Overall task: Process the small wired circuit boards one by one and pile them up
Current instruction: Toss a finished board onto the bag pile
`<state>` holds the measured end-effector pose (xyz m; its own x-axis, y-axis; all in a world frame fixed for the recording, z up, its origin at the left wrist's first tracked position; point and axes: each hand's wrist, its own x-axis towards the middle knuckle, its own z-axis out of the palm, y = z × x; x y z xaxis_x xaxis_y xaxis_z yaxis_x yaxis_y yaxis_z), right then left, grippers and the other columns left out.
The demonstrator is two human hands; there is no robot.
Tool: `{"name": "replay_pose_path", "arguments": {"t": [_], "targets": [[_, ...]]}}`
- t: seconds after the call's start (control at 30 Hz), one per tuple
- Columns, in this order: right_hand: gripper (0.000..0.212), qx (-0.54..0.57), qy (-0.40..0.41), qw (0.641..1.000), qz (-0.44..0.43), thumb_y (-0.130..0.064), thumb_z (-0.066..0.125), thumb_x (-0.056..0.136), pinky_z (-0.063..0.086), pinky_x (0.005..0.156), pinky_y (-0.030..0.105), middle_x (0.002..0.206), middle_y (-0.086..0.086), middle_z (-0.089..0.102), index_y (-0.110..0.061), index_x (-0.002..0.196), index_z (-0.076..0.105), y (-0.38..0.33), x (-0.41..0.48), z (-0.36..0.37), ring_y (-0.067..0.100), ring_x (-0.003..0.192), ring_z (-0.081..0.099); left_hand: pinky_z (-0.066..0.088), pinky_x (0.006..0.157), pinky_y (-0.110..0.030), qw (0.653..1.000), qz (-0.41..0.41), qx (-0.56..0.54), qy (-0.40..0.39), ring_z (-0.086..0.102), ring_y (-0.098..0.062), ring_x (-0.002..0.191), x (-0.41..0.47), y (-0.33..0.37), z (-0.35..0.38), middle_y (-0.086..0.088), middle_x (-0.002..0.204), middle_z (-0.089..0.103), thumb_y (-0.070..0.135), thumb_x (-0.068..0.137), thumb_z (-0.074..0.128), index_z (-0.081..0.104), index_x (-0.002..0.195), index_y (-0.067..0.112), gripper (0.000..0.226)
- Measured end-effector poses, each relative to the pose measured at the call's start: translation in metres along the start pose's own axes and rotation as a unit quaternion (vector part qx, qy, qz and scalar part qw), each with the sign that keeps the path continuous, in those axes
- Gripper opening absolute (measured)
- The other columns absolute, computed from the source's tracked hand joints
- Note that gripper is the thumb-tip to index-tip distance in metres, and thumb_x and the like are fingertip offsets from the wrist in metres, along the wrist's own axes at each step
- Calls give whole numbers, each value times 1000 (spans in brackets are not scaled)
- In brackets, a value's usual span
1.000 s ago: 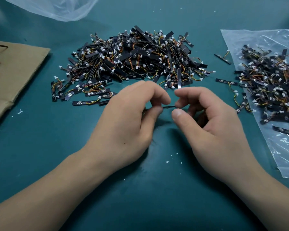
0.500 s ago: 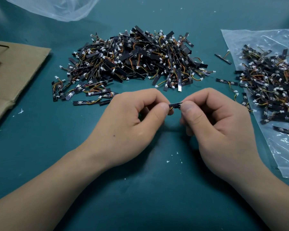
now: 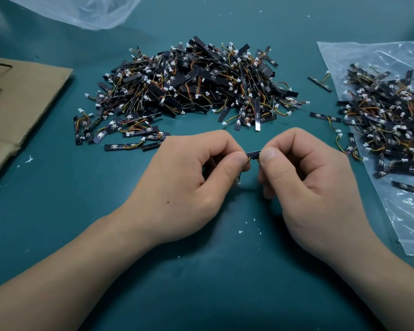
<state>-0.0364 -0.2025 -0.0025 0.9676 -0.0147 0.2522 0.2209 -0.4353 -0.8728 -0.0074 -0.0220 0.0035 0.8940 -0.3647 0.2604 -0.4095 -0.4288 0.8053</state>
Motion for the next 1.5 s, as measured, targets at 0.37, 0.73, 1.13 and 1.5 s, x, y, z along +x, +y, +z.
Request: {"name": "replay_pose_path", "arguments": {"t": [0.37, 0.73, 1.13, 1.5], "targets": [[20, 10, 3, 1000, -6, -26, 57, 99, 45, 58, 42, 66, 7, 61, -25, 79, 59, -1, 1, 0, 27, 57, 55, 33, 56, -9, 999, -1, -32, -11, 51, -5, 56, 0, 2, -2, 9, 64, 61, 17, 97, 57, 71, 85, 15, 18], [24, -6, -1, 1000, 1, -40, 53, 94, 45, 58, 45, 67, 8, 62, -24, 78, 56, -1, -1, 0, 29, 57, 55, 36, 51, -16, 1000, -6, -24, -10, 52, -16, 53, -1, 3, -1, 3, 61, 62, 17, 95, 57, 69, 80, 18, 19], [24, 14, -22, 1000, -5, -40, 53, 93, 45, 58, 49, 66, 9, 62, -22, 77, 55, -1, -2, -2, 31, 59, 55, 36, 50, -19, 1000, 11, -20, 1, 51, -20, 52, -1, 3, -1, -1, 56, 59, 14, 93, 57, 67, 76, 17, 20], [26, -9, -19, 1000, 0, -41, 53, 90, 44, 56, 47, 64, 10, 61, -20, 75, 56, 0, -2, -1, 31, 57, 55, 36, 50, -18, 1000, 17, -7, -14, 51, -18, 53, -1, 1, -2, 0, 57, 59, 13, 92, 57, 68, 77, 18, 19]]}}
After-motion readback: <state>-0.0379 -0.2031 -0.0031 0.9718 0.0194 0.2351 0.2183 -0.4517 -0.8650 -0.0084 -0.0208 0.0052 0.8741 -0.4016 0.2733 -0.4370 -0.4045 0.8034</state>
